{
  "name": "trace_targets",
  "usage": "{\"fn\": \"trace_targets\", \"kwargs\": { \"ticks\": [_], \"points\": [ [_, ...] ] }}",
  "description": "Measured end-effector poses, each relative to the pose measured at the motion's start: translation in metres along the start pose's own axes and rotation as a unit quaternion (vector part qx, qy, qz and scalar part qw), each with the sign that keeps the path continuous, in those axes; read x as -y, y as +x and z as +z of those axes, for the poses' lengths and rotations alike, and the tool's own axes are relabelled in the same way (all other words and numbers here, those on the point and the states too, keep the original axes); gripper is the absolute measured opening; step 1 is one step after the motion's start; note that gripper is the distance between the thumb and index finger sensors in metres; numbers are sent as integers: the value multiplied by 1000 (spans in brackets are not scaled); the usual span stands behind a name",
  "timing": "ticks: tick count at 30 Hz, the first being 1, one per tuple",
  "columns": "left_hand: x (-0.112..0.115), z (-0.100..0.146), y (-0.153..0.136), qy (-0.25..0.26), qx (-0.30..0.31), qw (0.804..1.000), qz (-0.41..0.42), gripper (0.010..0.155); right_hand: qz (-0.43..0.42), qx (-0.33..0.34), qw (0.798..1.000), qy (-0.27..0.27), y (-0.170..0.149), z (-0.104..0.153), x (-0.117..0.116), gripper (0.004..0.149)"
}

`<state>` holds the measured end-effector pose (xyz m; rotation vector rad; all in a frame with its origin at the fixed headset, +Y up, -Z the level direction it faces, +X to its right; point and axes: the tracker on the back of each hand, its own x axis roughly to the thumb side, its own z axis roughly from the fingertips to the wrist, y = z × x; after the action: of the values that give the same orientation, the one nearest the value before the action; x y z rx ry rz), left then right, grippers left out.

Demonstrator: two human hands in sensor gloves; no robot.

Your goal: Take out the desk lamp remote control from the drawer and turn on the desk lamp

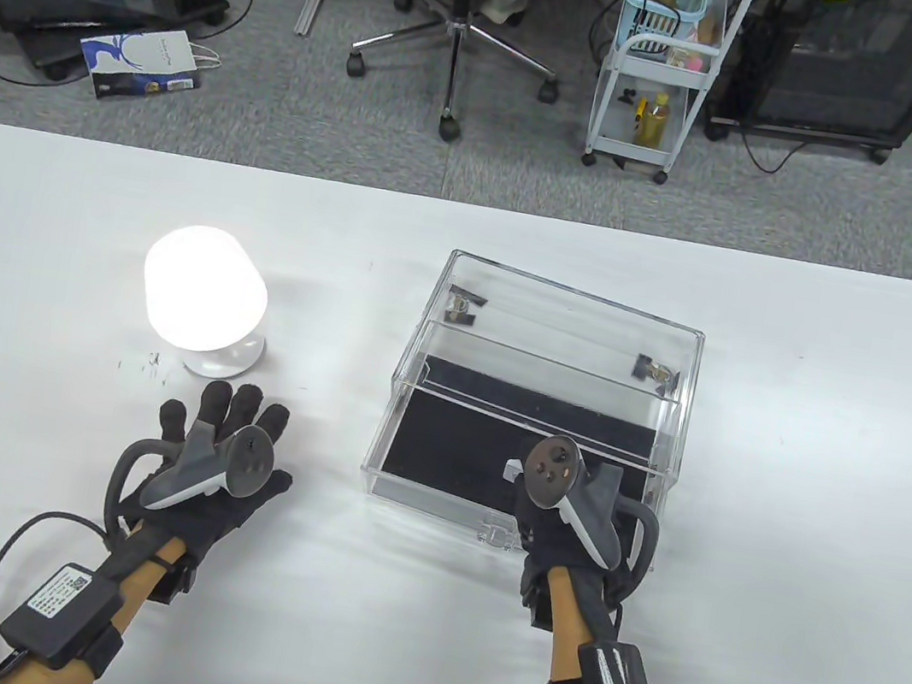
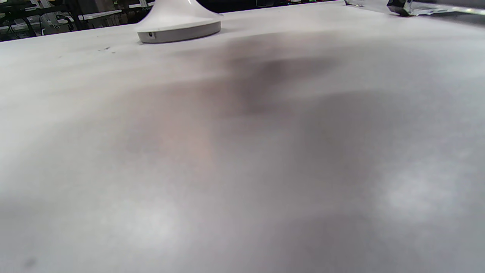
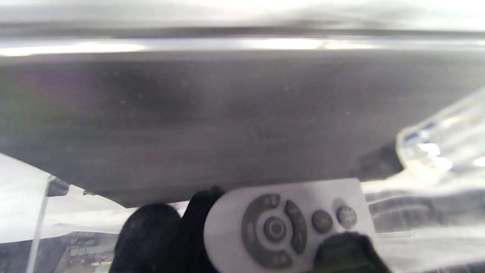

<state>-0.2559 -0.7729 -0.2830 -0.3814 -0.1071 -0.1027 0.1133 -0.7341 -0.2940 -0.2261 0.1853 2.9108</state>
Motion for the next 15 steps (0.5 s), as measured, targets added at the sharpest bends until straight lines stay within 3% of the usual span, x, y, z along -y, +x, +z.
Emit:
{"fn": "trace_targets", "kwargs": {
  "ticks": [15],
  "points": [
    [0,0,1,-2,1,1000,-1,74,-11,8,1000,-4,1,0,-1,47]
  ]
}}
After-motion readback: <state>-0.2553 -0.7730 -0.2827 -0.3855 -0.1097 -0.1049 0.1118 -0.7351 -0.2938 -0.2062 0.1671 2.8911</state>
